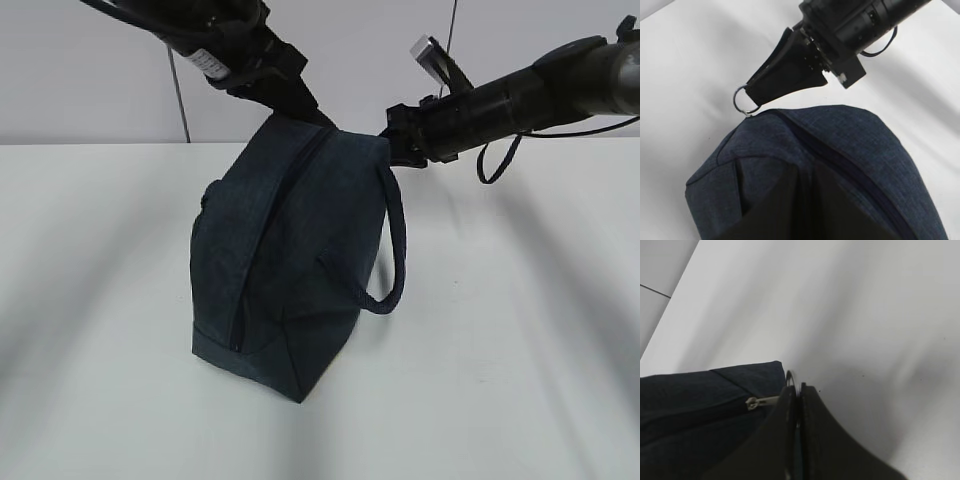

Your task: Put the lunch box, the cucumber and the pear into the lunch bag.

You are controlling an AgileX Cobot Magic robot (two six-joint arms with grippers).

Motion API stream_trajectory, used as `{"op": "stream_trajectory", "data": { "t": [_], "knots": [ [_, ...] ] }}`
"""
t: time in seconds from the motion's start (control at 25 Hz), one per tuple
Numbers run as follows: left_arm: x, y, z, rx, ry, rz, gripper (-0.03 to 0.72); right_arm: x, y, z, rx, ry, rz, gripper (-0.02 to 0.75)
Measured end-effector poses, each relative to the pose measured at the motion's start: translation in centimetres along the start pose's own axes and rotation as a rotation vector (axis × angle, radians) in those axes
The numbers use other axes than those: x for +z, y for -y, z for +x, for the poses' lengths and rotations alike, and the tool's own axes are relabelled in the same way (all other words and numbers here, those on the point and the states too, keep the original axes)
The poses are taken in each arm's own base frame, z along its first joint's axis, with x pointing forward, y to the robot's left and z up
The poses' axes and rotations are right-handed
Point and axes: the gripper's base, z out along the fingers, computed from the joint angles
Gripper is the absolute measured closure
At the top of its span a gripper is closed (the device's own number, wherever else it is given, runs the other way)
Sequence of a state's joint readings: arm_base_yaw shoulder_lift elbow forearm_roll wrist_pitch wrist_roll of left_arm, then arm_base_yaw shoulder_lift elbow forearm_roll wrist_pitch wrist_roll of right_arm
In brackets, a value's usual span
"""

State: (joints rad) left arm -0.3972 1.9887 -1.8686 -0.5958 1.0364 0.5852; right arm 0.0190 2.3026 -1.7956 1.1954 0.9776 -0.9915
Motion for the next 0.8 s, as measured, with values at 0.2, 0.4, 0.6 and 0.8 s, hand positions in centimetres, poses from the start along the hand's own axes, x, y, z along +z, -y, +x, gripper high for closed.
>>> {"op": "stream_trajectory", "data": {
  "t": [0.2, 0.4, 0.6, 0.8],
  "knots": [
    [0.01, 0.36, -0.12, 0.014, 0.015, 0.04, 0.674, -0.02, 0.16, 0.15, 0.01, -0.02, 0.02, 0.738],
    [0.02, 0.45, -0.15, 0.021, 0.02, 0.05, 0.675, -0.07, 0.22, 0.25, 0.022, -0.04, 0.046, 0.737],
    [0.02, 0.44, -0.17, 0.028, 0.022, 0.05, 0.675, -0.16, 0.38, 0.37, 0.05, -0.06, 0.072, 0.736],
    [0.02, 0.45, -0.2, 0.032, 0.025, 0.05, 0.675, -0.3, 0.34, 0.43, 0.074, -0.08, 0.1, 0.735]
  ]
}}
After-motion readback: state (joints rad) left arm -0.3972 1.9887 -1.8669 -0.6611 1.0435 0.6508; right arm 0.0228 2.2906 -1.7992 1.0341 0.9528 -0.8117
